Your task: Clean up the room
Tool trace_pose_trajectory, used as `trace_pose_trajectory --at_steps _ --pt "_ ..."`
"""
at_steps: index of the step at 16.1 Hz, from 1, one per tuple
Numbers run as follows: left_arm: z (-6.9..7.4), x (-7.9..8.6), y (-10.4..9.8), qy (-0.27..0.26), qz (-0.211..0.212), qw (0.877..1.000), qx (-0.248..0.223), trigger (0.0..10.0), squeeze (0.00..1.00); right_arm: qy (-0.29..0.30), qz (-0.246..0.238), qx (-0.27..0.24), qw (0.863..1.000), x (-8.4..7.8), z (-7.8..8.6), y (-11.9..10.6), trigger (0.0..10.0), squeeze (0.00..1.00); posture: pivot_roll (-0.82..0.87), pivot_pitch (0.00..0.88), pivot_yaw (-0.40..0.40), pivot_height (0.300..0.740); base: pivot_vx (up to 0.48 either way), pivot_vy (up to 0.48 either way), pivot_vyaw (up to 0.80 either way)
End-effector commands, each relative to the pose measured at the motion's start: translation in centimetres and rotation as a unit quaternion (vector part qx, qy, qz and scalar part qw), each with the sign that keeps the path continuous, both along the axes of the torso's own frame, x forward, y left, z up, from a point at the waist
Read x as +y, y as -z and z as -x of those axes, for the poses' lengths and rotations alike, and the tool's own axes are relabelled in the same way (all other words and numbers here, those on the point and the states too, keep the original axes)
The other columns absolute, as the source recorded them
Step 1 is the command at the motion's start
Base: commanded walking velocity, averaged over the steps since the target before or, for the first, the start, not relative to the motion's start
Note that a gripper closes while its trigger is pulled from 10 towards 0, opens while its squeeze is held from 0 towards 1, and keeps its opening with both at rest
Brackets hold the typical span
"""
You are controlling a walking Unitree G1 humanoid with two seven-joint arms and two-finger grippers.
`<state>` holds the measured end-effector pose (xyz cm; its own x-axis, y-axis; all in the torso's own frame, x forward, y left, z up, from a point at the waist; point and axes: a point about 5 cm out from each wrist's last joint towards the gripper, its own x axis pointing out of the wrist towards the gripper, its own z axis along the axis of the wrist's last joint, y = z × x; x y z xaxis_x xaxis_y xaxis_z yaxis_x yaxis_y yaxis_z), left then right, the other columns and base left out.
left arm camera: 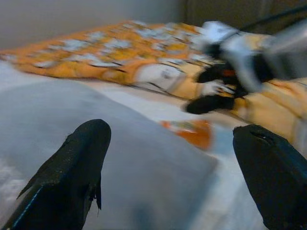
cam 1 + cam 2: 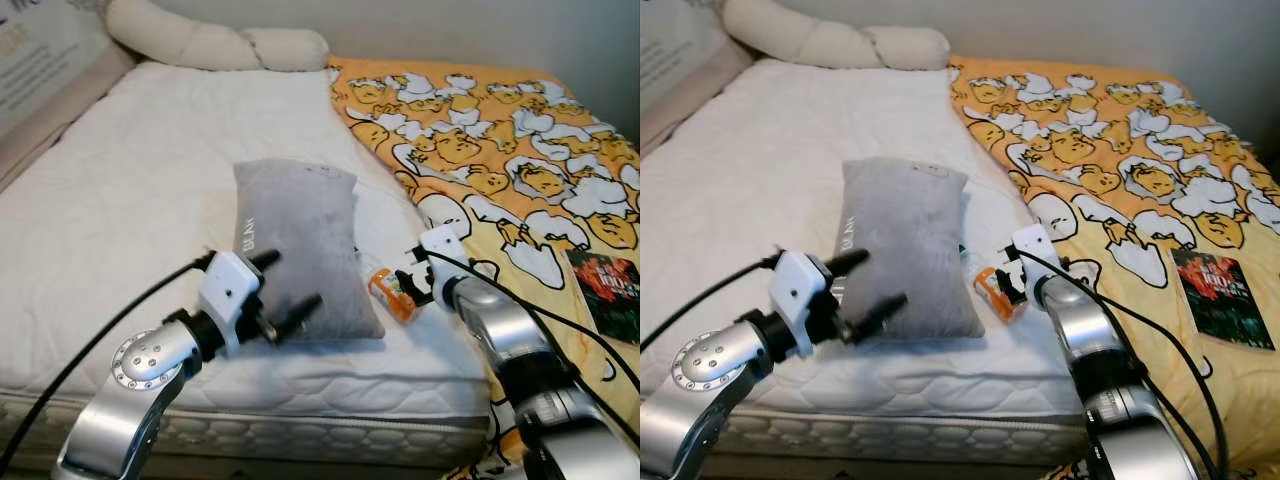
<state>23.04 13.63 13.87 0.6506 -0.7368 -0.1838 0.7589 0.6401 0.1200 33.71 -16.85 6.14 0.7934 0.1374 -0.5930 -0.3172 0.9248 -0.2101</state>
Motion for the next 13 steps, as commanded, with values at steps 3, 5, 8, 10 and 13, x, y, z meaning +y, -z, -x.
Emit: trace_pose_trajectory --at_steps 3,5,8,10,13 --pt "0.5 -1.1 -0.6 0.065 -0.008 0.998 0.012 10.0 0.00 0.027 -0.037 0.033 0.998 -0.2 -0.5 0.8 10.0 0.00 0.05 0.009 -0.014 0.740 0.000 0.000 0.00" --pt "0.8 -1.2 -0.9 0.084 -0.010 0.996 0.020 10.0 0.00 0.006 -0.027 0.036 0.999 0.3 -0.9 0.8 10.0 0.00 0.07 0.059 -0.010 0.740 0.000 0.000 0.00" --pt "1.6 -1.0 -1.6 0.105 -0.021 0.994 0.033 10.0 0.00 -0.004 -0.017 0.012 1.000 0.7 -1.7 0.2 10.0 0.00 0.12 0.144 -0.011 0.740 0.000 0.000 0.00" --pt "1.9 -0.8 -1.7 0.107 -0.027 0.993 0.037 10.0 0.00 -0.009 0.001 0.024 1.000 0.6 -1.4 0.6 10.0 0.00 0.13 0.151 -0.014 0.740 0.000 0.000 0.00" --pt "2.3 -0.8 -1.8 0.107 -0.028 0.993 0.045 10.0 0.00 -0.013 0.009 0.057 0.998 0.4 -0.9 1.4 0.0 0.00 0.13 0.157 -0.019 0.740 0.000 0.000 0.00"
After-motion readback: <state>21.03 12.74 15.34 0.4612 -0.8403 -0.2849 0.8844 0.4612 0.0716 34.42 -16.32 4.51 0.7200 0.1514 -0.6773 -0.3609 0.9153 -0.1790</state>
